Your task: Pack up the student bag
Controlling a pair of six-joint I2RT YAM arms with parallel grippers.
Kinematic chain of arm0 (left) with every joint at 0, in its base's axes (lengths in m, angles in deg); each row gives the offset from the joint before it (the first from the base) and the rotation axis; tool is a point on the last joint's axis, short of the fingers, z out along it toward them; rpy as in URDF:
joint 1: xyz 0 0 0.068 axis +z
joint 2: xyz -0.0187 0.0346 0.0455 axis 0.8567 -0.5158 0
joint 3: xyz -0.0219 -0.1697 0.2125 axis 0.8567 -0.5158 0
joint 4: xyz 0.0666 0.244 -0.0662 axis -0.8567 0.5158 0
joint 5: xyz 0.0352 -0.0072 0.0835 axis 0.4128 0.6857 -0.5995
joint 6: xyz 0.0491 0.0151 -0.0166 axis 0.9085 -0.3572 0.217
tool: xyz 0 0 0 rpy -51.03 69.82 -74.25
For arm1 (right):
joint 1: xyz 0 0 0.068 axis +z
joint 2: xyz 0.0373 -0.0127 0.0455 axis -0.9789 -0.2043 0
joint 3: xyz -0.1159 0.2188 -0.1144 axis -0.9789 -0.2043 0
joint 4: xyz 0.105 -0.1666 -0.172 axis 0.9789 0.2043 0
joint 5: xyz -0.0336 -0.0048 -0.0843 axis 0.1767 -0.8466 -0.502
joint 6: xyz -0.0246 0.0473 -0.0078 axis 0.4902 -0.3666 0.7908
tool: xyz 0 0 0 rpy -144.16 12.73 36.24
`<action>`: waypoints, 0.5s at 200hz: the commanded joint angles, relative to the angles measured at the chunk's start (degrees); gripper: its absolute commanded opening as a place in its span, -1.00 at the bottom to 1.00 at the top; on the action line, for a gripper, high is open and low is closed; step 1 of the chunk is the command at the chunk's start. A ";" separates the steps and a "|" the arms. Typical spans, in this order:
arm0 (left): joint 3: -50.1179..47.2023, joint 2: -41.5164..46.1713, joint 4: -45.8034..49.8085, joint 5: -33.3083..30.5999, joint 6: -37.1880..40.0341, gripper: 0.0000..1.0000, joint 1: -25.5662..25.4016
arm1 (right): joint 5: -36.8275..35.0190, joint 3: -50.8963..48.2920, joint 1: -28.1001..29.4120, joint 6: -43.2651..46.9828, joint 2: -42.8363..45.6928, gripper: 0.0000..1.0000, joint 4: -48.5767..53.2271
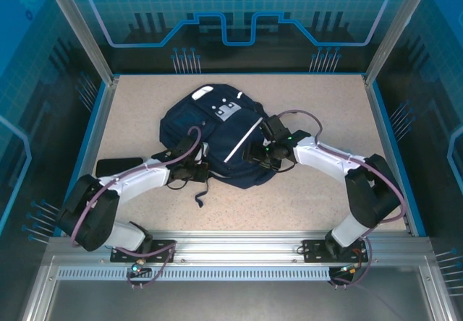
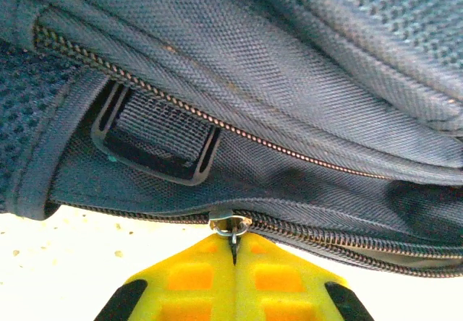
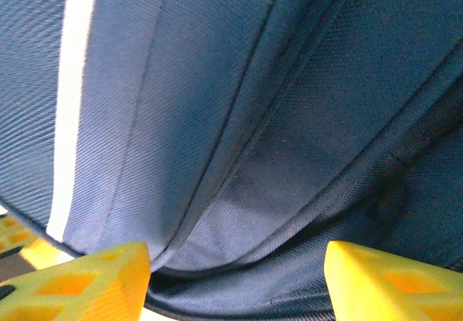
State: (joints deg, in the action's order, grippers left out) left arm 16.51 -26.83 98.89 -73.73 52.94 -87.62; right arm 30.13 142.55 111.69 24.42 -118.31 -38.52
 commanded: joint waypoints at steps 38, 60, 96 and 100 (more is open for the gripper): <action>-0.11 5.37 -4.44 12.26 -4.55 -1.00 -0.33 | 4.41 -0.29 0.04 0.50 -2.72 0.24 -8.68; -1.10 5.09 -6.84 13.96 -5.26 -1.00 -0.41 | 5.66 -0.40 0.01 -0.34 -3.42 0.24 -11.28; -2.17 3.21 -13.52 18.42 -8.69 -1.00 -2.41 | 6.06 0.42 0.02 -0.25 -4.24 0.23 -11.83; -2.16 2.82 -14.46 18.88 -9.00 -1.00 -2.80 | 5.93 0.44 0.06 -0.14 -4.15 0.23 -11.73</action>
State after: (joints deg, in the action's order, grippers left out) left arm 14.96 -22.96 93.08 -62.06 47.09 -88.10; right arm 33.37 142.38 111.54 24.31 -121.89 -44.64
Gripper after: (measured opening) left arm 0.067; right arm 0.617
